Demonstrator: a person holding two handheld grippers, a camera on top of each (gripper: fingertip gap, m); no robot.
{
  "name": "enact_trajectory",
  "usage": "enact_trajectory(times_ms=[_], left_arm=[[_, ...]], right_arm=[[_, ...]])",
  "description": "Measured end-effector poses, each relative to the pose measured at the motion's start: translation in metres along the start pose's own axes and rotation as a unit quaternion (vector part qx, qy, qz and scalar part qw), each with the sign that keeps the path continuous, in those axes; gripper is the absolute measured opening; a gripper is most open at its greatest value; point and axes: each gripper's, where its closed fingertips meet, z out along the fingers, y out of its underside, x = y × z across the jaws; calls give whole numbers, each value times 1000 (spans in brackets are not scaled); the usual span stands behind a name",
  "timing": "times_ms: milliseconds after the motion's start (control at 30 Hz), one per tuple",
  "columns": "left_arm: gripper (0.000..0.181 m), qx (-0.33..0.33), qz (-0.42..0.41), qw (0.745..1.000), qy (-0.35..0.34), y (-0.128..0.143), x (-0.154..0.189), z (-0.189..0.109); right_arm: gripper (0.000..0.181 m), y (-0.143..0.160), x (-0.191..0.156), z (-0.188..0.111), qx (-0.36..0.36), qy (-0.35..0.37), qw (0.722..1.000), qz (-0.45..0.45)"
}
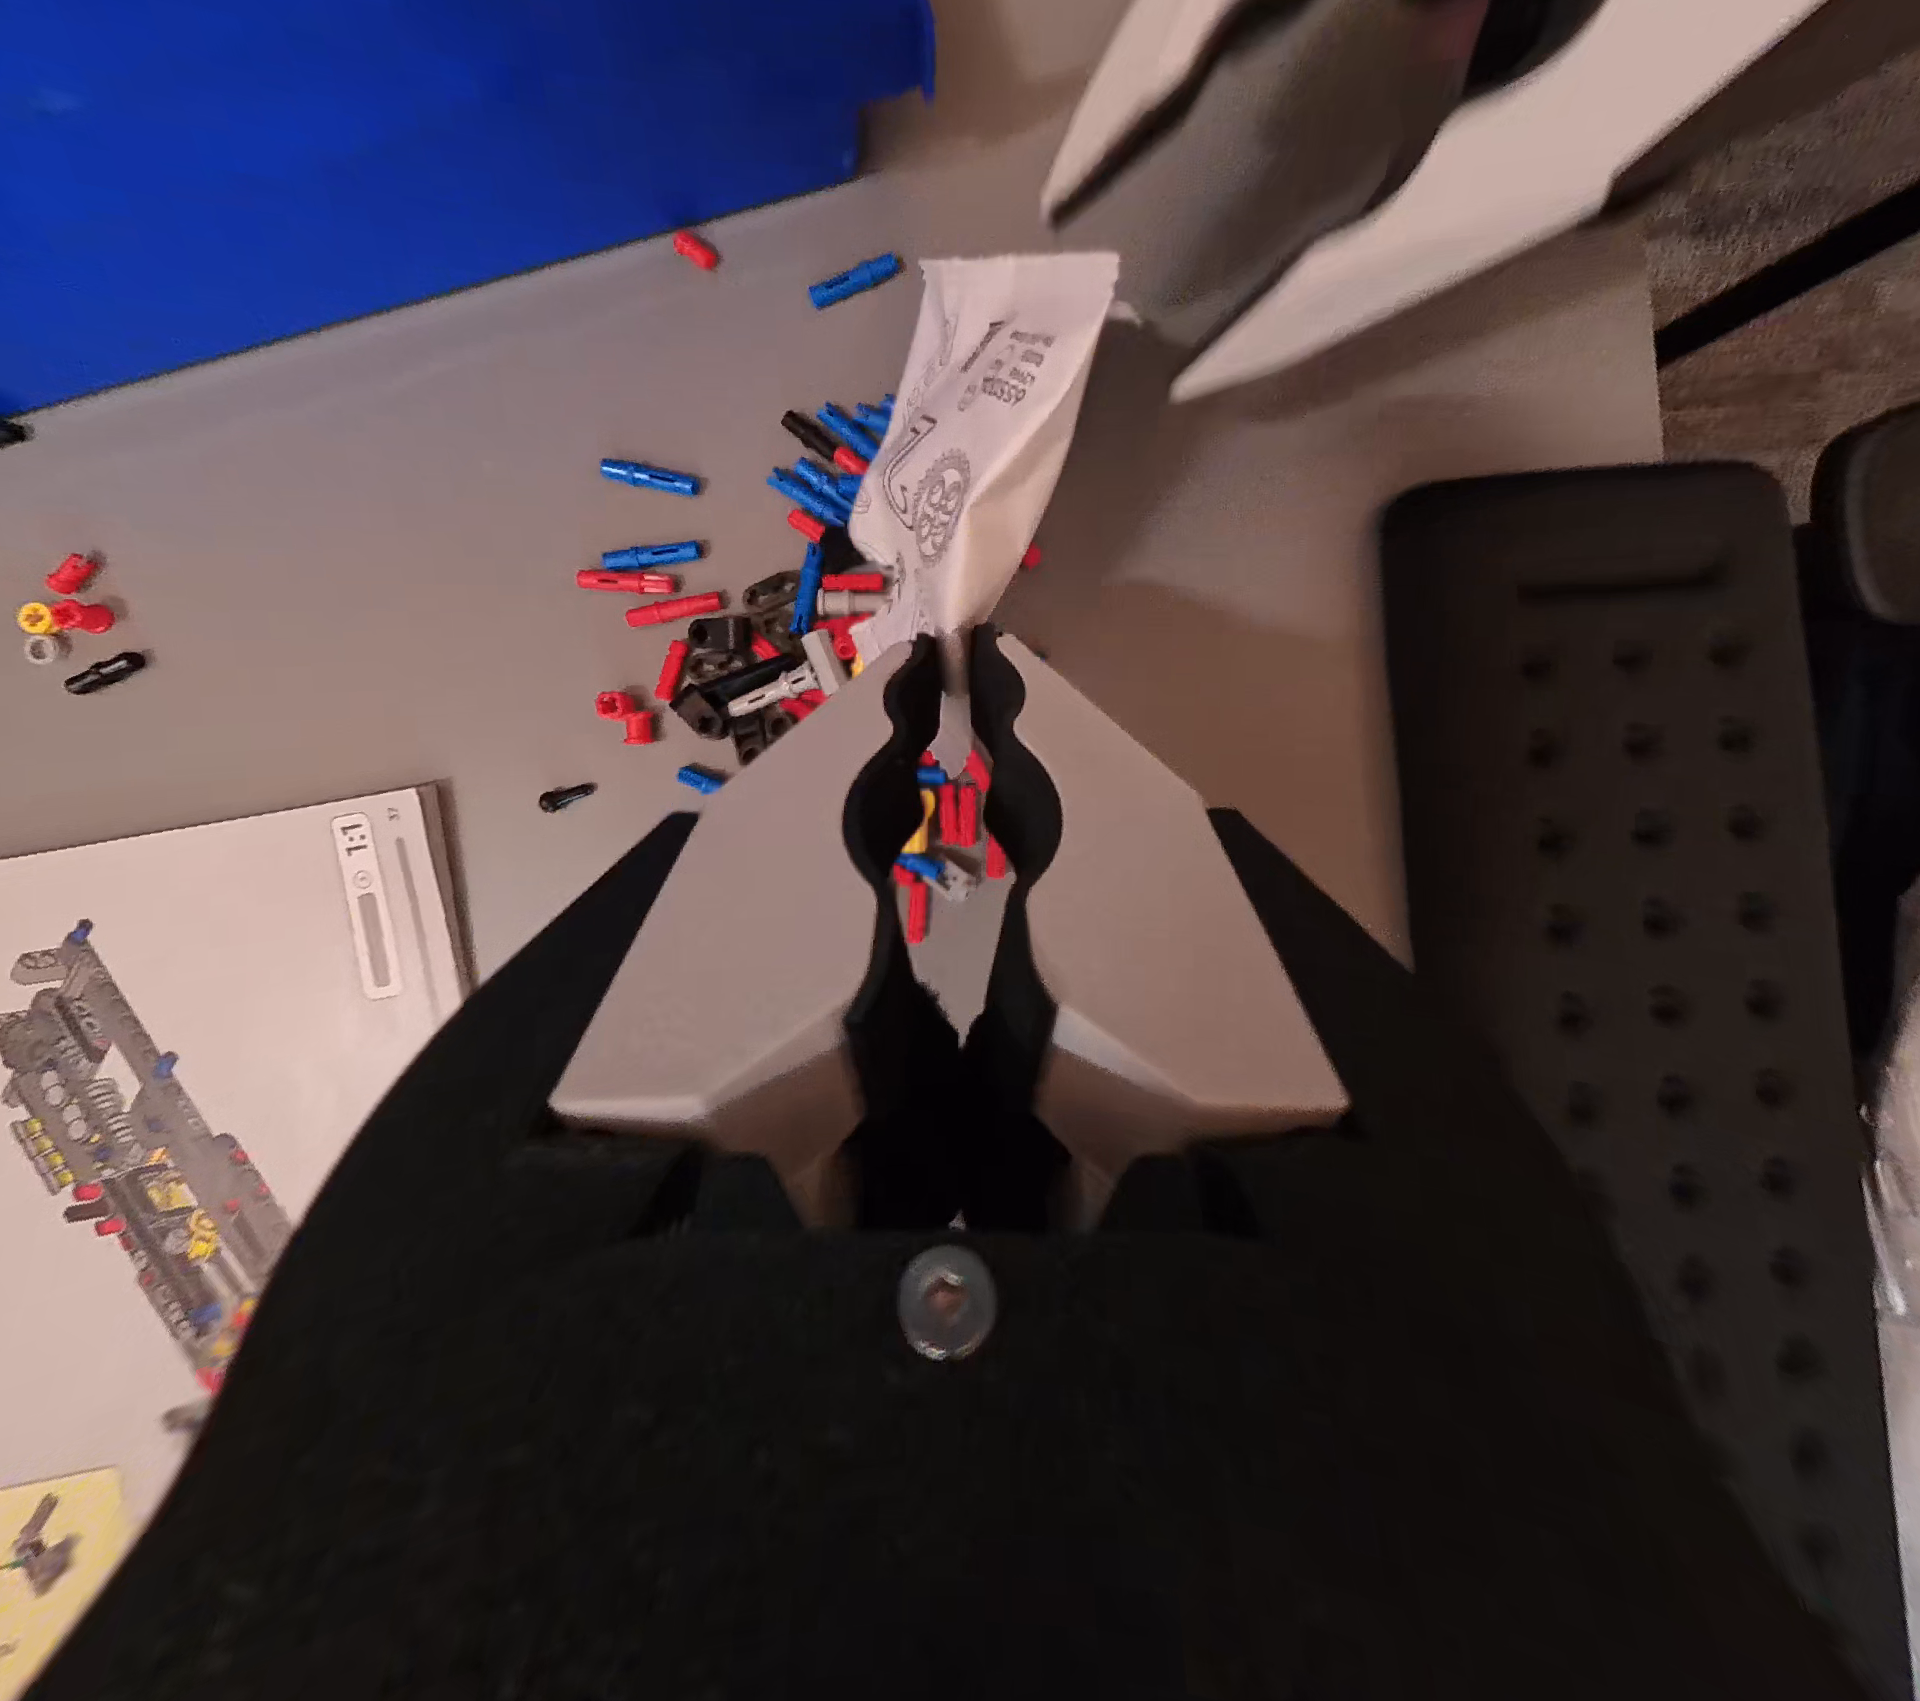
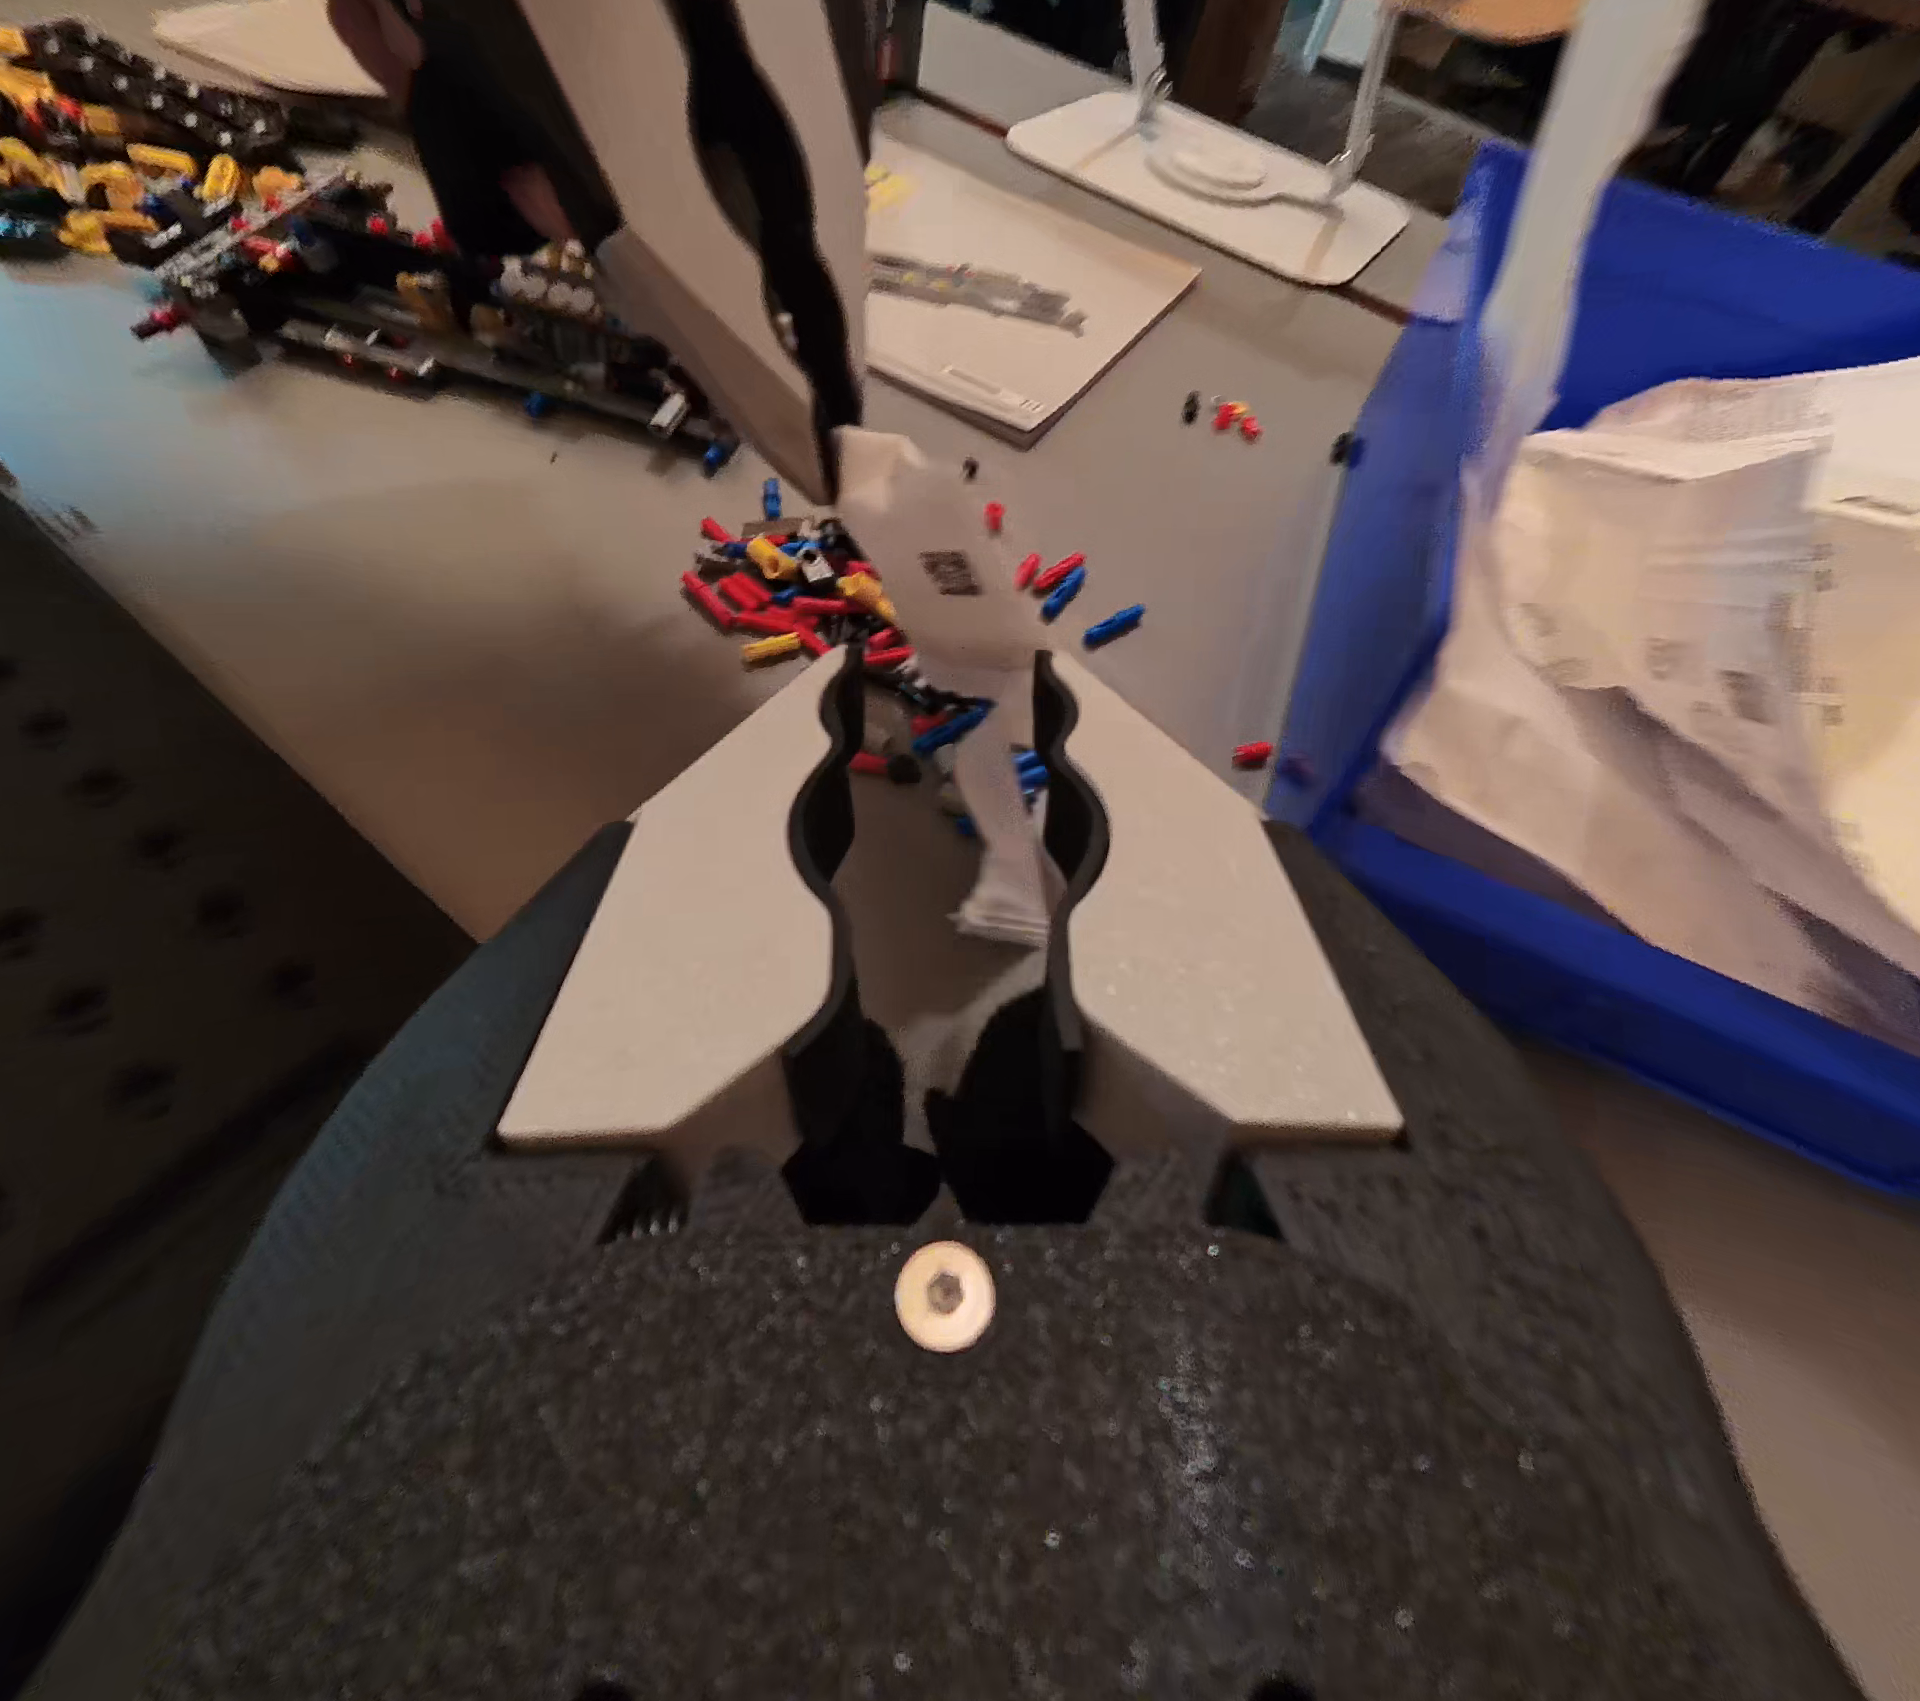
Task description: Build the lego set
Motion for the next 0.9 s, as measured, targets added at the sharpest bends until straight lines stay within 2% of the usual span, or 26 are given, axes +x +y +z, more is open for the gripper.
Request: enact_trajectory(times_ms=[67, 167, 233, 333, 533, 900], left_arm=[[4, -12, 16, 1000, 6, 1, 0, -2], [4, -18, 44, 999, 17, -5, 5, -6], [2, -20, 61, 998, 17, -9, 6, -8], [2, -10, 71, 997, -9, -14, -4, -10], [3, 24, 55, 998, 12, -17, -2, -12], [0, 93, 119, 988, -11, -14, -6, -9]], right_arm=[[31, -8, 6, -6, 12, -8, 1000, -4], [28, -13, -1, 1, 9, -44, 998, -35], [12, -9, -3, 8, -16, -55, 996, -71], [2, -14, 0, 10, -19, -57, 994, -94], [0, -17, 6, 13, -5, -68, 996, -63], [0, -16, 4, 9, 17, -115, 993, -1]])
